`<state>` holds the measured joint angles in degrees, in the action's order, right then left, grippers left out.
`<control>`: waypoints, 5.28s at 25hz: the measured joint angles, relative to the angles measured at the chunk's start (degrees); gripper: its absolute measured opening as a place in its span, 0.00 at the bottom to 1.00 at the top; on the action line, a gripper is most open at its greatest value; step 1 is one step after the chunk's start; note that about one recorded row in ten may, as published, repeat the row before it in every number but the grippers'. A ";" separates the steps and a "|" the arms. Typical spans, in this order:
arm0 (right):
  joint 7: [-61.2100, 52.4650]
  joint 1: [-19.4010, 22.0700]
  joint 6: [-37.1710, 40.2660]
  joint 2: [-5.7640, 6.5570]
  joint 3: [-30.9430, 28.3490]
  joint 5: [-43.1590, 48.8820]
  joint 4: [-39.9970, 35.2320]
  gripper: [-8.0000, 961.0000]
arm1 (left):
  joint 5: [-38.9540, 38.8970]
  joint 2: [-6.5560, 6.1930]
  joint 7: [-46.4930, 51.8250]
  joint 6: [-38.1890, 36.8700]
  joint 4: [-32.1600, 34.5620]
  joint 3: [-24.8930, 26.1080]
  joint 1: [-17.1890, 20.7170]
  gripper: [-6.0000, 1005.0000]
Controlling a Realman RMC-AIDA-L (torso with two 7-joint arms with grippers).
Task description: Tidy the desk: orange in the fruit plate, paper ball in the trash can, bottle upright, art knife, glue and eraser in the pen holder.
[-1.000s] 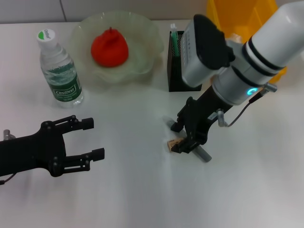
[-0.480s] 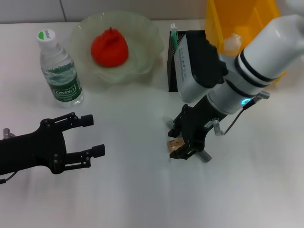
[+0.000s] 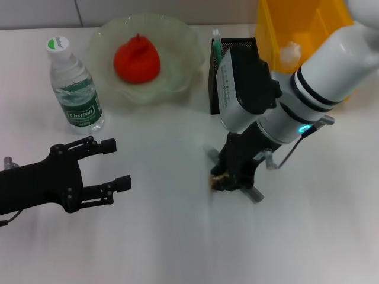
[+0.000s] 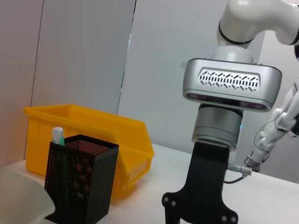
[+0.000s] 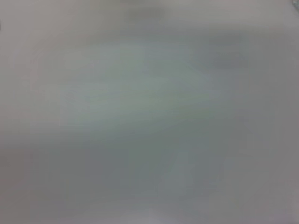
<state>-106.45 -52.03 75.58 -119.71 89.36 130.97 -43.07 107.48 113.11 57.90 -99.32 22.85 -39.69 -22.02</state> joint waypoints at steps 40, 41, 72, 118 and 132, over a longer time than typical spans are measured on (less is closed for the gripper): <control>-29.20 -0.16 -5.91 0.59 -25.99 15.16 -15.34 0.33 | -0.09 0.01 0.03 -0.96 0.18 0.05 -0.30 0.83; -29.20 -0.16 -5.91 0.59 -25.99 15.16 -15.34 0.34 | -0.09 0.01 0.03 -0.96 0.18 0.05 -0.30 0.83; -38.48 -7.07 7.69 0.11 -6.29 11.82 -4.20 0.74 | -0.08 0.36 -0.13 -1.99 0.18 0.22 0.16 0.83; -38.65 -5.45 0.76 -0.08 3.13 8.31 1.53 0.15 | -0.08 0.53 -0.42 -2.37 0.18 0.46 0.10 0.83; -38.18 -3.30 4.35 0.43 -2.62 8.44 -5.13 0.08 | -0.08 0.68 -0.33 -2.45 0.18 0.57 -0.04 0.83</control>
<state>-144.63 -55.32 79.94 -119.28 86.74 139.41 -48.19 107.40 113.79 57.56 -101.78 23.03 -39.11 -22.06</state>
